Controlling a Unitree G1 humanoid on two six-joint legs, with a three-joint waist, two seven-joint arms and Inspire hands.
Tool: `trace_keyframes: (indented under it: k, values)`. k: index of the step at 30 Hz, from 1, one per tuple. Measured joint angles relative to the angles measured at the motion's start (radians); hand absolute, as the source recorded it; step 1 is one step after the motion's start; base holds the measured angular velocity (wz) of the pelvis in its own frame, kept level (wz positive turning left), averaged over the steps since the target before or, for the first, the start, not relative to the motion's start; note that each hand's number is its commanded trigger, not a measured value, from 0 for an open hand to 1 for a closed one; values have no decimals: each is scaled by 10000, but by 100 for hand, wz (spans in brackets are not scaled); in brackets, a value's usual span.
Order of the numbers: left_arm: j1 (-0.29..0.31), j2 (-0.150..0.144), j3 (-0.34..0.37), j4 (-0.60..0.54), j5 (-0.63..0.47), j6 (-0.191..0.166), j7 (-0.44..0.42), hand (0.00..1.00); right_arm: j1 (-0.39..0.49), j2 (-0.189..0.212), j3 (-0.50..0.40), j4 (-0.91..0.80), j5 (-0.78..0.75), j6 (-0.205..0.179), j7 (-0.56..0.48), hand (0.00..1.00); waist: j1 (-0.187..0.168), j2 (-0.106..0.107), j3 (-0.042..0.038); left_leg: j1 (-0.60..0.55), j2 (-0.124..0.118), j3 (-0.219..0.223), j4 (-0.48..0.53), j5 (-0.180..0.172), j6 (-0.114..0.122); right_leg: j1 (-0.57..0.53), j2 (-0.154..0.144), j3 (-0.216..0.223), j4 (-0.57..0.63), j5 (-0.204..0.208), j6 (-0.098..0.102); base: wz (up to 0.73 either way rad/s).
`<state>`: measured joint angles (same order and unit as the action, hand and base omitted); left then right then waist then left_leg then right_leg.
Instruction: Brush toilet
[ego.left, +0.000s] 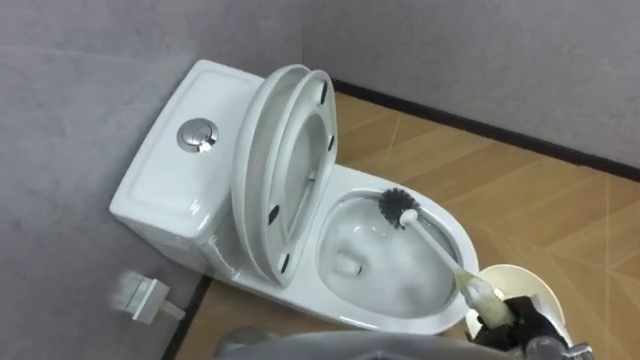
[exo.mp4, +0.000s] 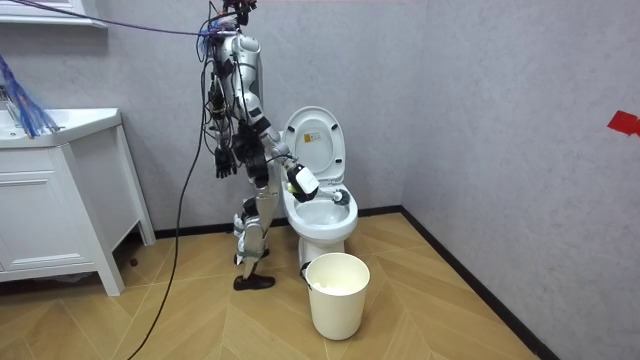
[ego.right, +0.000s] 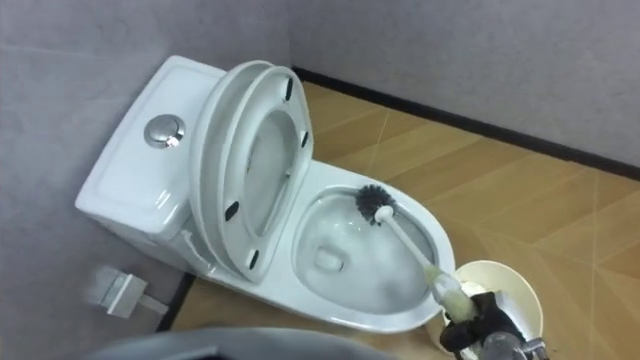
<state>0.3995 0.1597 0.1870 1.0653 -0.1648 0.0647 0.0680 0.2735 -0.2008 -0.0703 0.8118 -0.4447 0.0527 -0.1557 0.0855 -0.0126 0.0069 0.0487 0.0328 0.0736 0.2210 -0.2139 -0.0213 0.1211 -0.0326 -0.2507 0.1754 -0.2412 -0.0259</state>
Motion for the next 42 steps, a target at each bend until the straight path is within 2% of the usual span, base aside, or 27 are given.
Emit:
trace_keyframes:
  k: [1,3,4,6,8,11,15,17,20,21,22,25,37,42]
  values:
    - [-10,0,45,8,1,0,-75,0,11,4,-18,0,200,-84,-84,100,-33,13,-21,19,1,68,-6,-7,13,-12,-3,72,19,6,10,-31]
    - [-15,1,278,83,4,2,-293,0,27,124,-372,177,850,-400,-445,100,-326,58,-46,209,-69,273,-88,-21,37,-39,-14,338,138,-12,43,-30]
    - [-16,1,305,97,5,2,-341,0,25,126,-435,239,975,-435,-539,100,-339,61,-45,277,-62,359,-113,-21,37,-43,-5,433,143,-10,43,-36]
    - [-21,-2,429,126,24,9,-527,0,108,127,-754,362,1315,-439,-855,100,-523,19,-81,378,-48,612,-197,-22,39,-101,2,641,162,-3,51,-32]
    - [-22,-13,446,142,36,25,-594,0,184,129,-922,361,1545,-436,-1040,100,-540,-7,-86,464,-23,857,-196,-22,39,-189,4,879,269,15,33,-42]
    - [-120,-16,439,150,220,107,-610,0,350,164,-1044,370,2106,-435,-1291,100,-674,-30,-119,651,-35,906,-247,-22,39,-131,23,1125,272,18,32,-28]
    - [-256,-17,393,148,776,216,-542,0,216,470,-1170,1153,2915,-491,-2020,100,-1063,-7,-93,814,-32,963,-236,-27,41,41,48,1304,140,23,39,-10]
    - [-408,-16,357,155,950,289,-472,0,196,526,-1167,1520,3373,-490,-2204,100,-1067,20,-88,834,0,1192,-242,-27,41,-12,82,1495,143,34,47,-19]
    - [-686,-12,362,157,1051,367,-272,0,208,540,-1168,1865,4015,-412,-2354,100,-1074,73,-85,841,23,1223,-259,-27,41,-98,125,1696,165,92,41,-22]
    - [-812,-9,359,155,1096,366,-215,0,210,545,-1168,1972,4223,-402,-2416,16,-1091,87,-86,837,45,1294,-296,-27,41,-156,154,1739,174,124,35,-20]
    - [-873,-11,354,153,1103,360,-177,0,208,548,-1169,2011,4346,-394,-2449,0,-1090,94,-86,840,63,1360,-328,-27,41,-187,163,1783,175,141,33,-21]
    - [-1037,-12,353,151,1120,337,-57,0,199,559,-1173,2154,4709,-384,-2564,0,-1127,100,-87,845,88,1443,-353,-27,41,-264,211,1955,155,207,27,-18]
    - [-971,-9,139,157,1411,360,41,0,-24,759,-1165,2357,5278,-295,-2547,0,-1150,93,-82,832,73,1393,-353,-46,58,-364,202,1947,281,229,49,0]
    - [-945,-9,139,151,2178,374,72,0,-99,759,-1169,2451,5269,-305,-2445,0,-1166,96,-82,829,78,1191,-419,-75,80,-354,219,1896,290,245,71,7]
